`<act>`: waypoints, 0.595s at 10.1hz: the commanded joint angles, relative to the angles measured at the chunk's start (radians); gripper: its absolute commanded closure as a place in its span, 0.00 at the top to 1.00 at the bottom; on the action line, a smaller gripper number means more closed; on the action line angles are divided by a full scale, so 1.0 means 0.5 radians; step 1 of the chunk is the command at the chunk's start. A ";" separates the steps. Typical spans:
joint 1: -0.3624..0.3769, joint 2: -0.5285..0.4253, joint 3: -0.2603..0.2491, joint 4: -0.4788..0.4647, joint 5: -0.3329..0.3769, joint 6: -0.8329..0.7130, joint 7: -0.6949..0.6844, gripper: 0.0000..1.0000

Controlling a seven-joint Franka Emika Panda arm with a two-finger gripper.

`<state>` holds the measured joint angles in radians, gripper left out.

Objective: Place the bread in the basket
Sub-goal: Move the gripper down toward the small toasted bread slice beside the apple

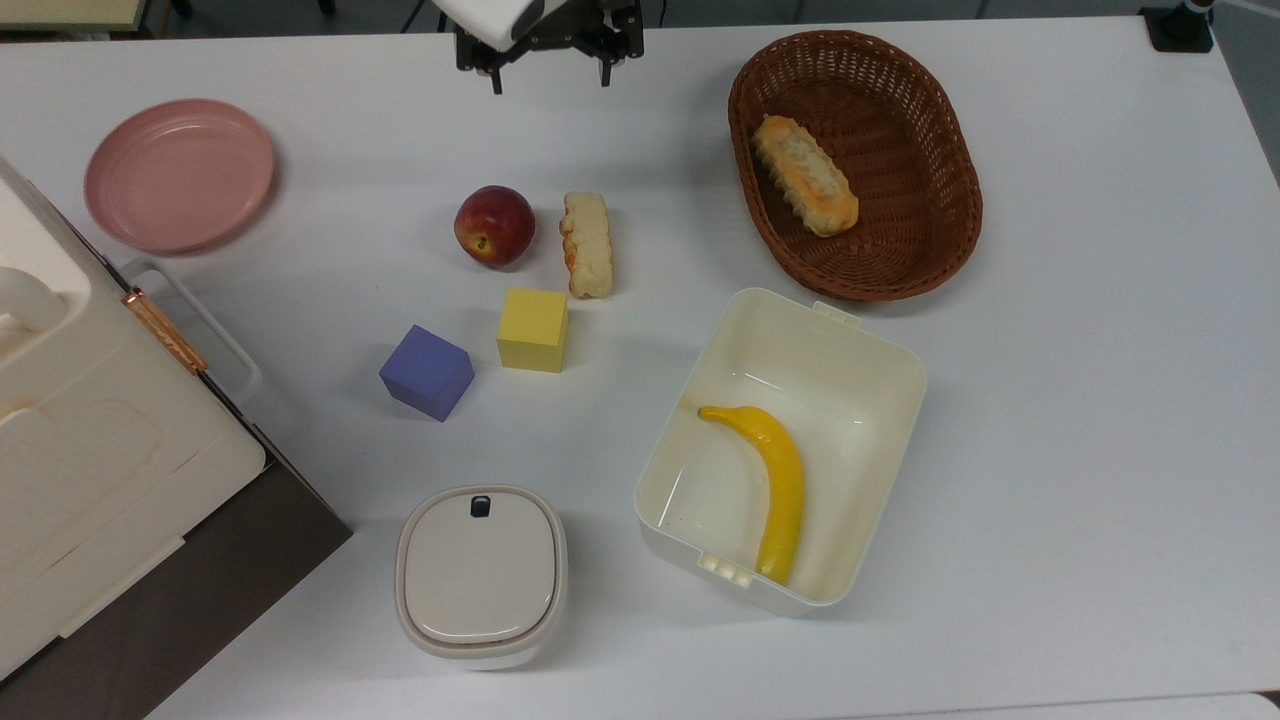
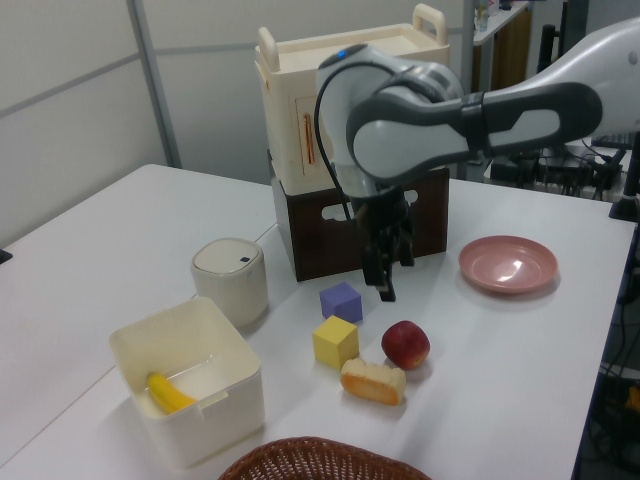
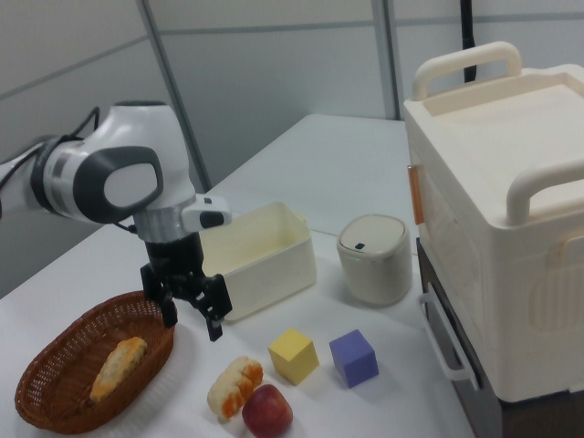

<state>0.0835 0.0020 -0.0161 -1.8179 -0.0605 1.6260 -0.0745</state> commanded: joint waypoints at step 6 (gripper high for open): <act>0.093 0.486 -0.020 -0.165 0.023 0.705 0.023 1.00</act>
<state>0.0904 0.1900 -0.0158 -1.9007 -0.0605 1.8943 -0.0919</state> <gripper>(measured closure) 0.000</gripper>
